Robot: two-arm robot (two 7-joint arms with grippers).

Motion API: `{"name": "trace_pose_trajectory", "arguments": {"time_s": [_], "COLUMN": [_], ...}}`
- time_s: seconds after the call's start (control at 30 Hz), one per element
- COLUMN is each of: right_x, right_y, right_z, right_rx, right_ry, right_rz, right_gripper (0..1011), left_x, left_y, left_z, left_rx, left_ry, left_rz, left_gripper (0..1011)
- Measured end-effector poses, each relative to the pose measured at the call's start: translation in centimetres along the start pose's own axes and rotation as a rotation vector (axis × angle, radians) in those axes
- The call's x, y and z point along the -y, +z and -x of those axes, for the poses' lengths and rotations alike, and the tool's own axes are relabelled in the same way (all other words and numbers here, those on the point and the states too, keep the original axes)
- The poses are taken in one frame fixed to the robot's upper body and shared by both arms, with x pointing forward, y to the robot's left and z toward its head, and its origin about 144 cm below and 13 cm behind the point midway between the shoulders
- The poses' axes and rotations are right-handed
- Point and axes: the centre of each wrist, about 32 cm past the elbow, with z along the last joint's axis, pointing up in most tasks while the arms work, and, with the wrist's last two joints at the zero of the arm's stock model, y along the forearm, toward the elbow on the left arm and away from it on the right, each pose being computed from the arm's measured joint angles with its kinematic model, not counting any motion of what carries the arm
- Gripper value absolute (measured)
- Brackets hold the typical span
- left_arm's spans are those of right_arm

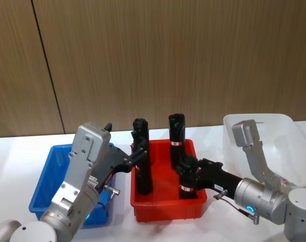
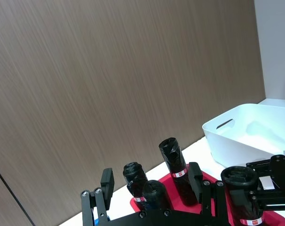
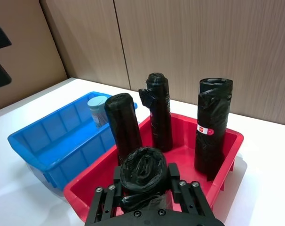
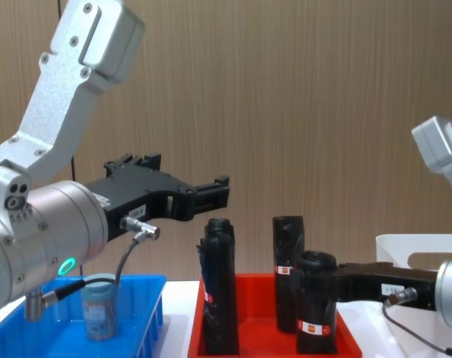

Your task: Pick the cotton swabs from the blue box and place them into the white box.

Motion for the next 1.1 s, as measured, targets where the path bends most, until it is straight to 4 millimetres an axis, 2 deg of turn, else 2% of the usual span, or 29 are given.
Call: {"name": "trace_pose_trajectory", "arguments": {"time_s": [0.17,0.47,0.73,1.1], "right_x": [0.1,0.7,1.6,3.6], "right_y": [0.4,2.2,5.0,8.6], "right_z": [0.2,0.7,0.8,-0.9], "right_rx": [0.011,0.032,0.068,0.136], "right_ry": [0.003,0.009,-0.001,-0.101], "right_rz": [-0.011,-0.064,-0.151,-0.251], "right_gripper": [466,412,371,358], "left_x": [0.0,0.0,0.0,0.0], "left_y": [0.0,0.0,0.0,0.0], "left_z": [0.0,0.0,0.0,0.0], "left_rx": [0.000,0.000,0.000,0.000], "left_ry": [0.000,0.000,0.000,0.000], "left_rz": [0.000,0.000,0.000,0.000], "left_gripper": [1004,1004,1004,1004]}}
